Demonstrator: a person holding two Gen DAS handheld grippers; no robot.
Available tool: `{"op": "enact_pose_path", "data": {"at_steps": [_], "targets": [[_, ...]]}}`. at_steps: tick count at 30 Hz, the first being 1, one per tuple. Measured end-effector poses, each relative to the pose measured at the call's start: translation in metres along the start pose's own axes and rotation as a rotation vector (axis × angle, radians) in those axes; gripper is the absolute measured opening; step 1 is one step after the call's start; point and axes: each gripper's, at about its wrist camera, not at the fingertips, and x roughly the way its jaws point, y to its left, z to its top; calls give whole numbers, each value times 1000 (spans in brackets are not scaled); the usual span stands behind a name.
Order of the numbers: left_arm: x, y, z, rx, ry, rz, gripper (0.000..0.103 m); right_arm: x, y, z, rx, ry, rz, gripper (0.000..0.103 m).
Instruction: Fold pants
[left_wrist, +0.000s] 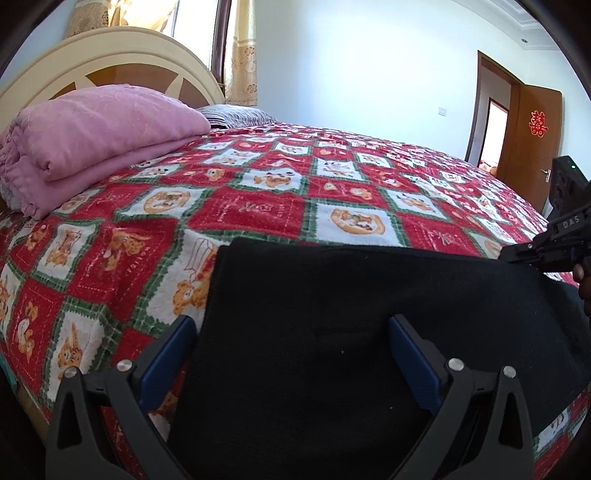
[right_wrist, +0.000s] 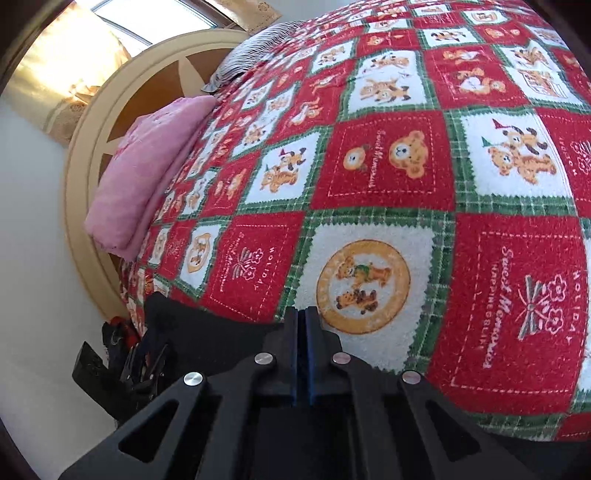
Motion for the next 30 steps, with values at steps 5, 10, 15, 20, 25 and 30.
{"op": "enact_pose_path", "data": {"at_steps": [5,10,15,20,25,30], "targets": [[-19,-5,8,10,-45,43,103,-44,14,-19,-105,-77,-83,39],[-30,-22,13,43,-64,-3,103,-76,34,-74,-239,-36,-56,40],[-16,-46,-1,112,11,-19,103,-68,34,-132,-317,93,-78,39],[-19,-57,-16,165,-5,31,103,-58,15,-159,-303,125,-79,40],[-33,-55,-8,106,-25,6,103,-71,23,-160,-321,87,-97,40],[-19,-75,-19,172,37,-19,103,-75,11,-164,-319,63,-163,46]]}}
